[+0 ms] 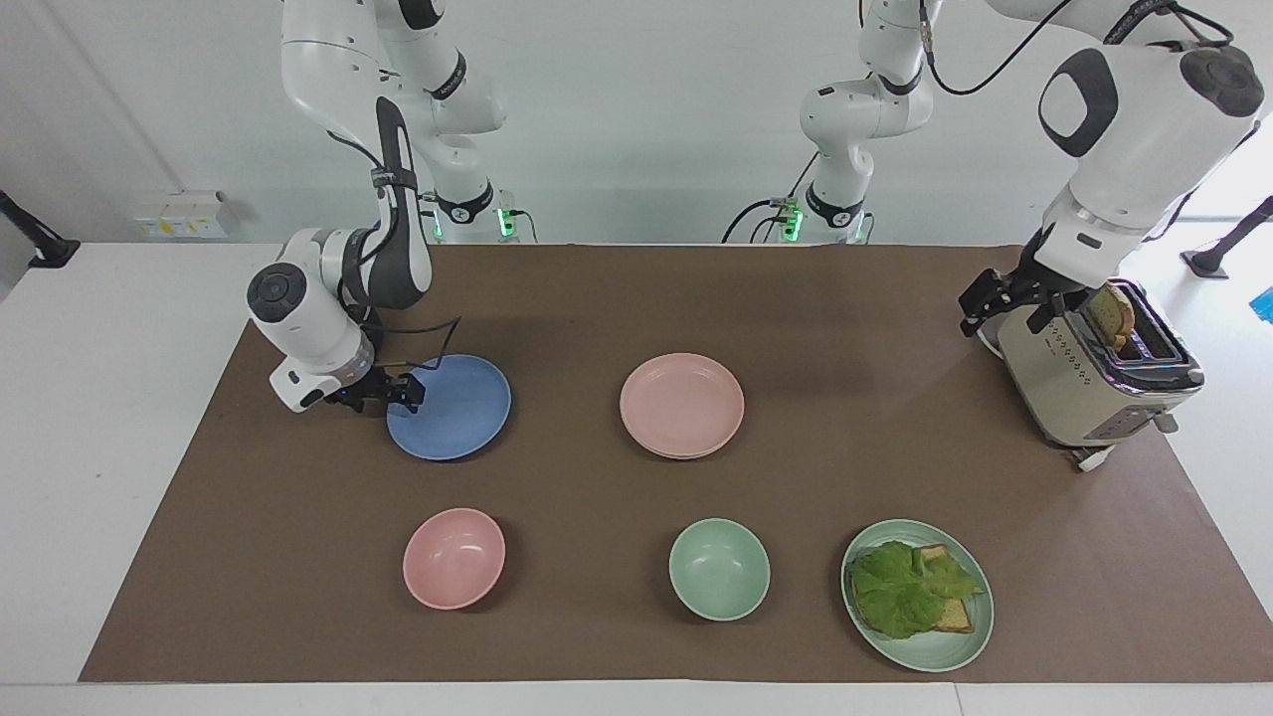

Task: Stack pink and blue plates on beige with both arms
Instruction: 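Grasp the blue plate rim with the right gripper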

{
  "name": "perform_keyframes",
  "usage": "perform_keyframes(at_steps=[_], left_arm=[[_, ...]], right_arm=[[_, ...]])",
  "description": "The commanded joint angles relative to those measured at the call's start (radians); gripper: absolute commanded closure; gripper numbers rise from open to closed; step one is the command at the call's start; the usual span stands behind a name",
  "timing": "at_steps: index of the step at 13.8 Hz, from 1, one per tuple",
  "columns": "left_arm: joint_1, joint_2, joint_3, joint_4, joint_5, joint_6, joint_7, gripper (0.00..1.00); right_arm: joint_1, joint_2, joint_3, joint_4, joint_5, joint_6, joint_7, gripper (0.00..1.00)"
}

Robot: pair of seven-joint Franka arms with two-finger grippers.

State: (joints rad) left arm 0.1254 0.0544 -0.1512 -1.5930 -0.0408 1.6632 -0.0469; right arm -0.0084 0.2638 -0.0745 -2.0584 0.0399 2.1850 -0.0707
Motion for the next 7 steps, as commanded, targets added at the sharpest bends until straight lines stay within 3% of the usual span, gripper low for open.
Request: perform_keyframes(at_steps=[1, 2, 3, 7], left_arm=[[0.008, -0.034, -0.008, 0.031, 0.021, -0.046, -0.004, 0.00], [0.008, -0.034, -0.008, 0.031, 0.021, -0.046, -0.004, 0.00], [0.008, -0.036, -0.008, 0.031, 0.021, -0.046, -0.004, 0.00], [0.003, -0.034, -0.008, 0.031, 0.019, -0.046, -0.004, 0.00]], right_arm=[[-0.016, 0.000, 0.005, -0.012, 0.034, 0.022, -0.044, 0.64], [-0.016, 0.000, 0.005, -0.012, 0.049, 0.022, -0.049, 0.90], [-0.016, 0.002, 0.005, -0.006, 0.052, 0.019, -0.054, 1.00], [-0.018, 0.003, 0.005, 0.023, 0.052, -0.034, -0.081, 1.00]])
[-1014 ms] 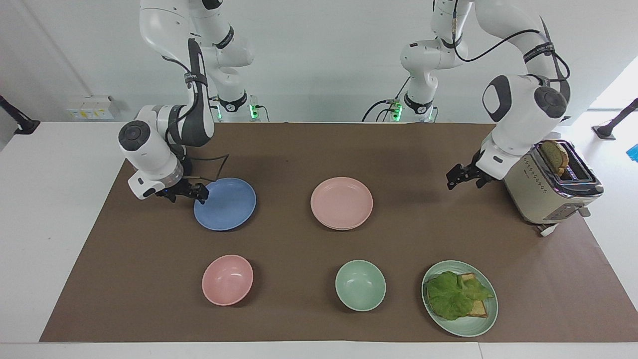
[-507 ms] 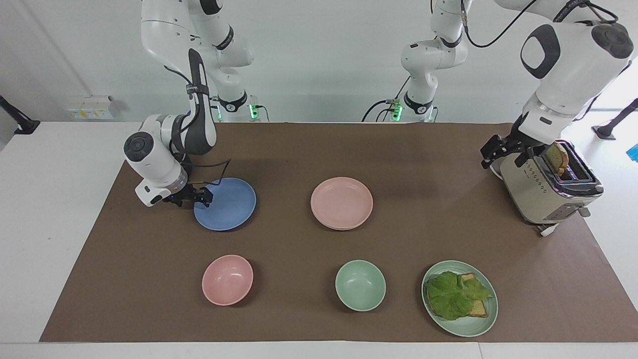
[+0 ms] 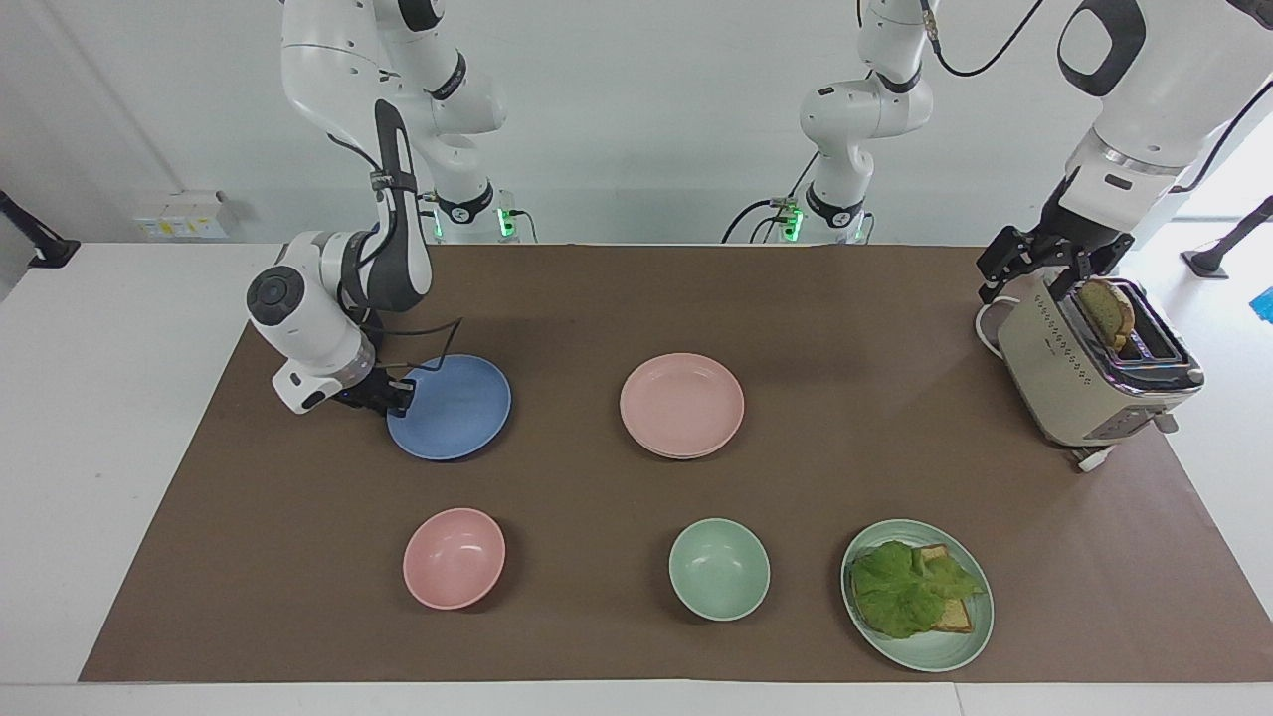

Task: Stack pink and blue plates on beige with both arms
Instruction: 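Grasp the blue plate rim with the right gripper, then lift the blue plate and carry it over the pink plate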

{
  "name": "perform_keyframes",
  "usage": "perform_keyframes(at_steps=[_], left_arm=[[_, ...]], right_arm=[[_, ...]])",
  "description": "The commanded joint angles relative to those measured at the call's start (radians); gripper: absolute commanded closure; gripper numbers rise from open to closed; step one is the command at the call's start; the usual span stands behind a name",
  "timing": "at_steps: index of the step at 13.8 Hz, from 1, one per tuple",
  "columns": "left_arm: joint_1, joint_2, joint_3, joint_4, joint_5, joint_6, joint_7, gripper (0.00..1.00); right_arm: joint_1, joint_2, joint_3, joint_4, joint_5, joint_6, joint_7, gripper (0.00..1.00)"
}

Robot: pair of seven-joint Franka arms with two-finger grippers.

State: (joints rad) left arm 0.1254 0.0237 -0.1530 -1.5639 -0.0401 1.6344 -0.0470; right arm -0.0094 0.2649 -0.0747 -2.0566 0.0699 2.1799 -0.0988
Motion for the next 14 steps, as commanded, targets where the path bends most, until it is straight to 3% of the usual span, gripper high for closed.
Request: perform_keyframes(at_steps=[1, 7, 10, 14], left_arm=[[0.005, -0.004, -0.007, 0.001, 0.019, -0.018, -0.004, 0.00], [0.005, -0.005, -0.007, 0.001, 0.019, -0.018, -0.004, 0.00], [0.031, -0.005, -0.007, -0.001, 0.019, -0.019, -0.004, 0.00], [0.028, -0.005, -0.007, -0.002, 0.019, -0.021, -0.004, 0.00]], right_arm=[[-0.015, -0.004, 0.004, 0.054, 0.022, -0.075, -0.065, 1.00], [-0.001, -0.140, 0.016, 0.165, 0.025, -0.282, -0.102, 1.00], [0.035, -0.174, 0.050, 0.184, 0.041, -0.292, -0.058, 1.00], [0.138, -0.171, 0.090, 0.202, 0.044, -0.272, 0.164, 1.00]])
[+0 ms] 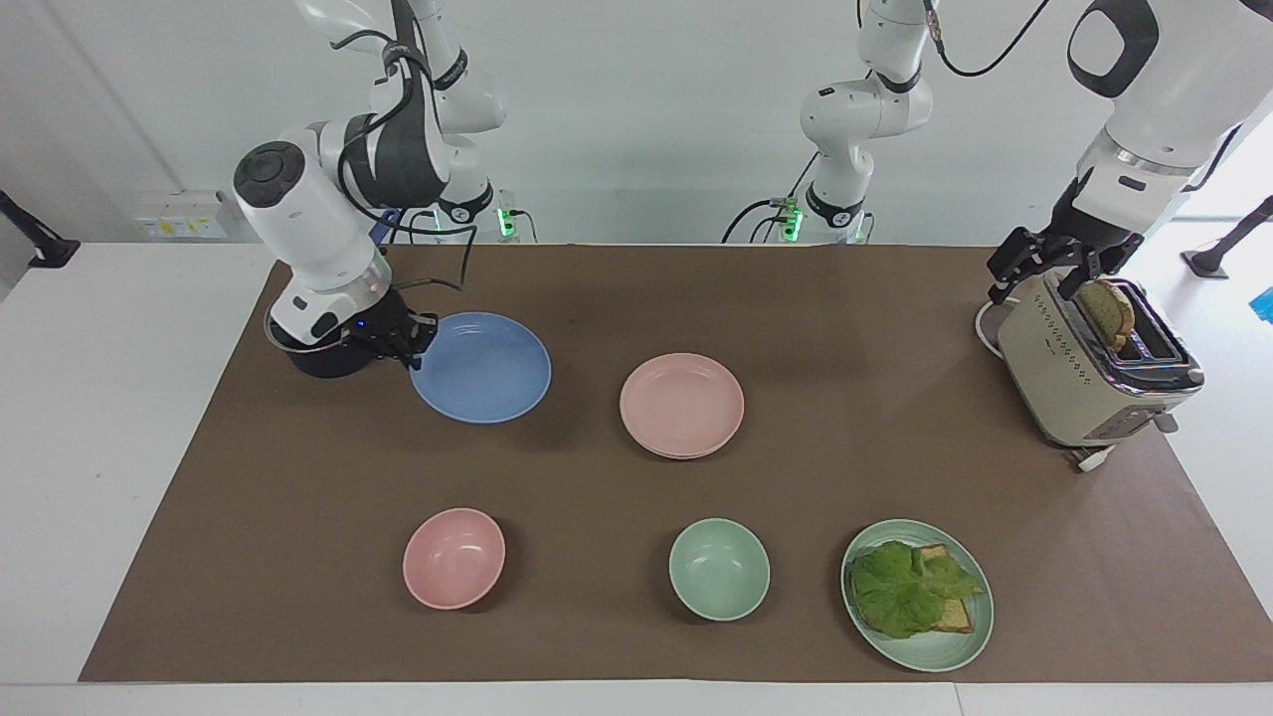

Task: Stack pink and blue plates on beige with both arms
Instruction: 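Lift the blue plate and carry it over the pink plate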

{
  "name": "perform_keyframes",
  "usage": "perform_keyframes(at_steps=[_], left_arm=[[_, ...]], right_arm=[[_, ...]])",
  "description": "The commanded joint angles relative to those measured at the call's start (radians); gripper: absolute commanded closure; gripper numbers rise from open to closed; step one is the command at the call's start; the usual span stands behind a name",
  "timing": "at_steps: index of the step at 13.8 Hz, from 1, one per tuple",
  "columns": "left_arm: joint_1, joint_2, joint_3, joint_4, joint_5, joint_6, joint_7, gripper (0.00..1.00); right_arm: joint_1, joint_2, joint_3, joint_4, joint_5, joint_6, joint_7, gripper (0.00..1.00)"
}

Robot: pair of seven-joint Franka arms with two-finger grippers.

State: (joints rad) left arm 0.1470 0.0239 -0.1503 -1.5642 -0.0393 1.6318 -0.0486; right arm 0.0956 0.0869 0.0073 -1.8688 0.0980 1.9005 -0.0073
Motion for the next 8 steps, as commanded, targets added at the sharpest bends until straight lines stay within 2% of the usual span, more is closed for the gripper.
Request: perform_keyframes(at_steps=[1, 3, 6, 8], left_arm=[[0.003, -0.005, -0.009, -0.002, 0.018, -0.017, -0.002, 0.00], [-0.012, -0.005, -0.009, -0.003, 0.018, -0.018, -0.002, 0.00], [-0.038, -0.005, 0.018, -0.002, 0.018, -0.018, -0.002, 0.00], [-0.090, -0.005, 0.079, -0.003, 0.018, -0.015, -0.002, 0.00]], right_arm=[[0.059, 0.007, 0.008, 0.013, 0.055, 0.029, 0.113, 1.00], [0.094, 0.019, 0.008, 0.011, 0.142, 0.063, 0.176, 1.00], [0.203, 0.062, 0.010, 0.011, 0.150, 0.141, 0.330, 1.00], [0.268, 0.092, 0.008, 0.011, 0.150, 0.202, 0.407, 1.00]])
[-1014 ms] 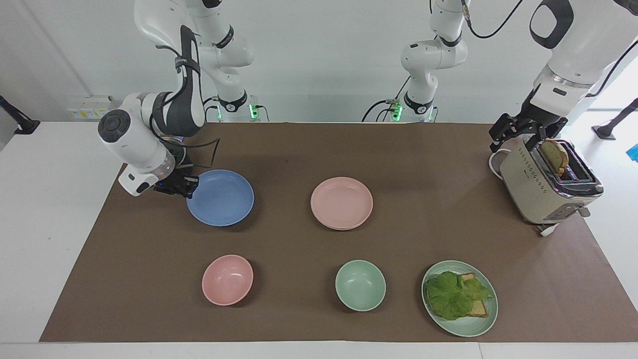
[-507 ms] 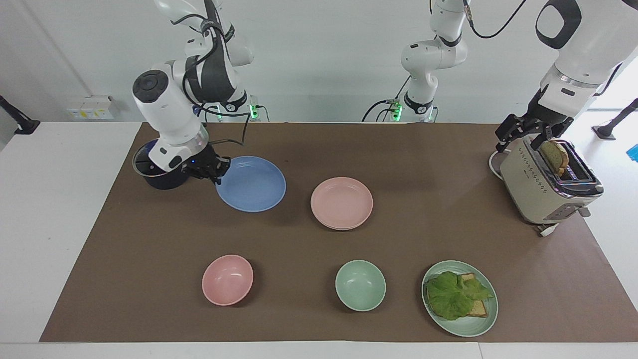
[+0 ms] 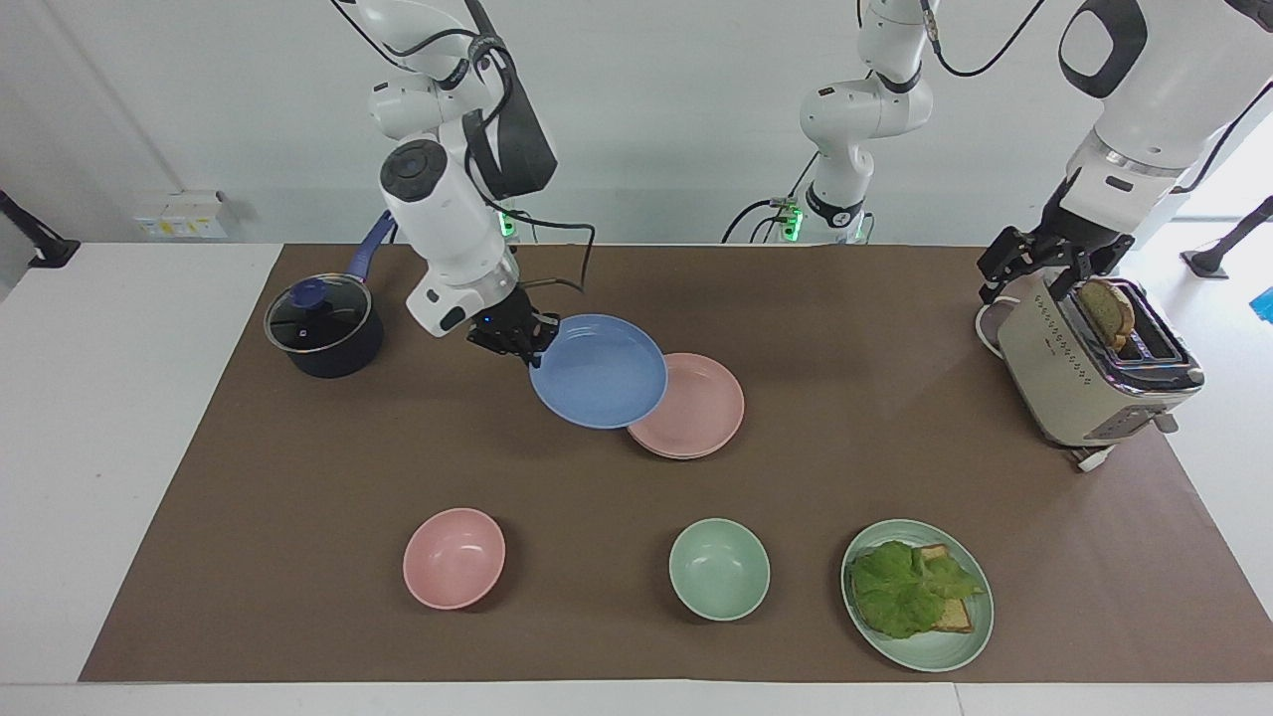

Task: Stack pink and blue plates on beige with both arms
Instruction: 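Lift the blue plate and carry it over the pink plate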

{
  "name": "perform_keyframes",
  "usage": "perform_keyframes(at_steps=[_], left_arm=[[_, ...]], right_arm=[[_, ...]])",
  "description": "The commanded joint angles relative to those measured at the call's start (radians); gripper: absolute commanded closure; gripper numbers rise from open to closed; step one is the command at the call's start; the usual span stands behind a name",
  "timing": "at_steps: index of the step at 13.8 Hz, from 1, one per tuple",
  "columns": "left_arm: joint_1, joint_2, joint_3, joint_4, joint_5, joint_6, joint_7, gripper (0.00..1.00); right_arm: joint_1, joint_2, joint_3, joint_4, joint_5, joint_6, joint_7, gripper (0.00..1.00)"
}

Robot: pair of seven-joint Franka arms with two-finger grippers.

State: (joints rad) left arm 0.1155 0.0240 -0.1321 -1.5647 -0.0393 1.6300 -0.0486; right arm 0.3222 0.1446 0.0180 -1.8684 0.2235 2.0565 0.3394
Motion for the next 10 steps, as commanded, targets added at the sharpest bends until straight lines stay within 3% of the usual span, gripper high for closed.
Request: perform_keyframes(at_steps=[1, 4, 10], left_arm=[[-0.074, -0.006, 0.078, -0.003, 0.018, -0.010, -0.002, 0.00], [-0.170, -0.009, 0.176, -0.003, 0.019, -0.013, -0.002, 0.00], [-0.161, -0.009, 0.187, -0.003, 0.019, -0.015, -0.002, 0.00]], right_arm=[[0.049, 0.045, -0.001, 0.011, 0.042, 0.062, 0.069, 1.00], [0.103, 0.084, 0.002, 0.008, 0.088, 0.140, 0.096, 1.00], [0.155, 0.127, 0.002, -0.031, 0.088, 0.197, 0.116, 1.00]])
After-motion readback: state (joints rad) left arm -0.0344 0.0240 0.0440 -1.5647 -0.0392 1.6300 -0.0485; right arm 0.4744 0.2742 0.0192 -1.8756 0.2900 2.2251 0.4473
